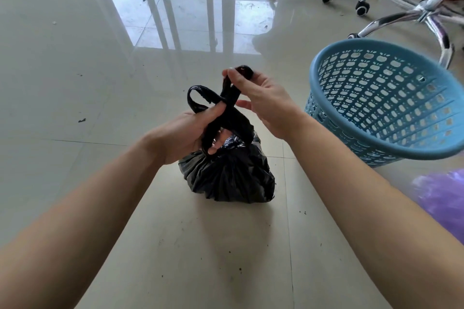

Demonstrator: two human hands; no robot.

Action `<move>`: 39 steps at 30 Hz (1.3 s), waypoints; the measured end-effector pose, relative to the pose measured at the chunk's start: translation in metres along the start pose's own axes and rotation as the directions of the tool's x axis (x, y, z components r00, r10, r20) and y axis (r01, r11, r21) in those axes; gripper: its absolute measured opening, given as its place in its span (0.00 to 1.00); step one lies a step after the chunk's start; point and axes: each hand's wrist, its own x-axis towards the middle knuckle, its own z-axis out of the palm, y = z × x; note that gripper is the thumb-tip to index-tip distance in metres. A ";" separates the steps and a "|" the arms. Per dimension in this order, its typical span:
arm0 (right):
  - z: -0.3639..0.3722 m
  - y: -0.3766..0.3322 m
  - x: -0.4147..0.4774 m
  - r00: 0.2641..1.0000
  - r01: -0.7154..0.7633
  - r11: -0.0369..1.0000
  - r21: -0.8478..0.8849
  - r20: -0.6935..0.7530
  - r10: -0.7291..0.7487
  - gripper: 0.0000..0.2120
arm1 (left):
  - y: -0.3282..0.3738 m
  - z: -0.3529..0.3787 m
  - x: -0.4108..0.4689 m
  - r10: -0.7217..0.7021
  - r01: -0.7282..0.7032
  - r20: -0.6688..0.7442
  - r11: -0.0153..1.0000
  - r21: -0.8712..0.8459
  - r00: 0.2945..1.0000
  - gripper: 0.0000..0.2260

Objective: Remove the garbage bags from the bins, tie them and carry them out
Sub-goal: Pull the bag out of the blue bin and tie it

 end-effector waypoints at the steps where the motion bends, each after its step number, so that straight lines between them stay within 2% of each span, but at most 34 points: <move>1: 0.001 -0.002 0.001 1.000 -0.001 0.999 0.048 -0.018 0.002 0.08 | -0.001 -0.001 0.001 -0.007 0.007 -0.001 1.000 -0.013 1.000 0.25; 3: 0.001 -0.002 0.000 0.998 -0.034 0.988 0.149 -0.047 0.042 0.08 | -0.005 -0.007 0.003 -0.021 0.019 -0.020 0.993 -0.114 1.000 0.30; 5: 0.000 0.003 -0.002 0.992 -0.064 0.983 0.175 -0.094 0.081 0.10 | -0.007 -0.013 0.002 -0.010 0.009 0.000 0.972 -0.234 1.000 0.30; 8: -0.005 0.014 -0.006 0.967 -0.115 0.991 0.068 -0.220 0.127 0.12 | -0.010 -0.018 0.001 0.005 -0.002 0.007 0.923 -0.385 1.000 0.33; 10: -0.008 0.021 -0.008 0.958 -0.151 0.988 0.037 -0.240 0.155 0.14 | -0.011 -0.019 0.001 -0.003 -0.008 -0.024 0.900 -0.435 1.000 0.36; 13: -0.016 0.032 -0.012 0.966 -0.228 0.974 0.005 -0.126 0.227 0.21 | -0.013 -0.020 0.004 -0.032 -0.018 -0.091 0.868 -0.497 0.995 0.33; 16: -0.023 0.045 -0.018 0.957 -0.285 0.957 -0.048 0.034 0.287 0.20 | -0.019 -0.025 0.007 -0.045 -0.015 -0.099 0.843 -0.537 0.994 0.30; 18: -0.020 0.052 -0.021 0.964 -0.246 0.961 -0.123 0.073 0.256 0.17 | -0.020 -0.027 0.005 -0.034 -0.019 -0.084 0.829 -0.559 0.996 0.25; 22: -0.004 0.067 -0.021 0.987 -0.151 0.972 -0.179 0.030 0.158 0.12 | -0.023 -0.030 0.001 0.028 -0.072 -0.098 0.873 -0.482 0.995 0.07; 23: -0.003 0.069 -0.020 0.991 -0.135 0.973 -0.187 -0.004 0.136 0.11 | -0.025 -0.031 0.001 0.029 -0.086 -0.128 0.879 -0.470 0.991 0.06; 27: -0.004 0.074 -0.020 0.996 -0.086 0.984 -0.157 -0.049 0.079 0.09 | -0.032 -0.034 0.003 -0.005 -0.111 -0.256 0.891 -0.439 0.967 0.11; 29: -0.003 0.074 -0.020 0.999 -0.046 0.969 -0.242 -0.011 0.044 0.06 | -0.032 -0.037 0.004 0.040 -0.112 -0.236 0.946 -0.303 0.971 0.07; 31: -0.002 0.072 -0.019 0.999 -0.011 0.931 -0.364 0.037 0.026 0.05 | -0.030 -0.037 0.002 0.106 -0.121 -0.155 0.988 -0.095 0.982 0.05; 33: -0.002 0.070 -0.017 0.994 -0.016 0.907 -0.420 0.087 0.058 0.05 | -0.032 -0.036 0.003 0.071 -0.072 -0.195 0.997 0.004 0.978 0.12; 37: -0.007 0.059 -0.015 0.966 -0.129 0.899 -0.418 0.153 0.210 0.06 | -0.034 -0.031 0.008 0.030 -0.036 -0.243 0.999 -0.018 0.970 0.13; 38: -0.009 0.055 -0.015 0.957 -0.159 0.904 -0.396 0.162 0.240 0.10 | -0.033 -0.031 0.008 0.039 -0.053 -0.232 0.997 -0.054 0.972 0.14; 39: -0.012 0.052 -0.015 0.950 -0.188 0.906 -0.380 0.165 0.266 0.18 | -0.032 -0.031 0.007 0.049 -0.071 -0.218 0.993 -0.098 0.975 0.15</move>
